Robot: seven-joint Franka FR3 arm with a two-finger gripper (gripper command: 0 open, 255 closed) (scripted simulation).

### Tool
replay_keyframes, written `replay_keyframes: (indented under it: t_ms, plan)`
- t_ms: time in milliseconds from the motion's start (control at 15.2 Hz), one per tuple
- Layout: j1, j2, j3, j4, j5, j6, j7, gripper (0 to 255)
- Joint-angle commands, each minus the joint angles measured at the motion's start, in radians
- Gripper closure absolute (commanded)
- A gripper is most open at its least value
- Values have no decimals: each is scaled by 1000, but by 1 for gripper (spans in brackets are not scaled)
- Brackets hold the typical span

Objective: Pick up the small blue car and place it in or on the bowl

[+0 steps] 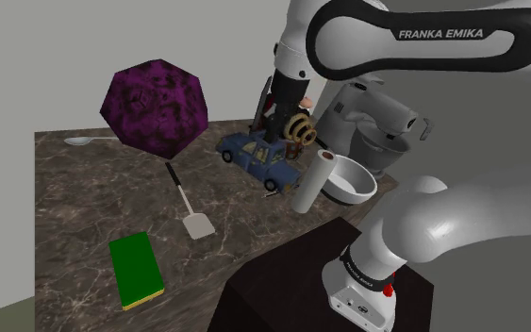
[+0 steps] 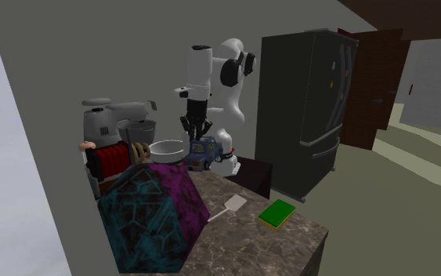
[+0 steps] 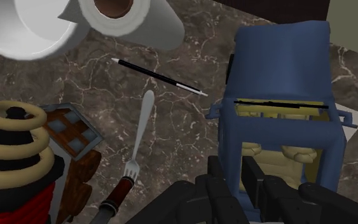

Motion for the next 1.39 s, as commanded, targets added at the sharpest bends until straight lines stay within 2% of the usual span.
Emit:
replay_keyframes:
  t_ms: [0,132,528,924,1320]
  plan:
    - [1,-7,-2,21,0,-27,-1,255]
    - [0,-9,-3,35,0,-43,-2,255]
    - [-42,-152,-129,-47,-60,-97,-142,255]
    - [-103,-255,-261,-85,-149,-150,-285,255]
    - [-173,-307,-399,-80,-251,-188,-435,255]
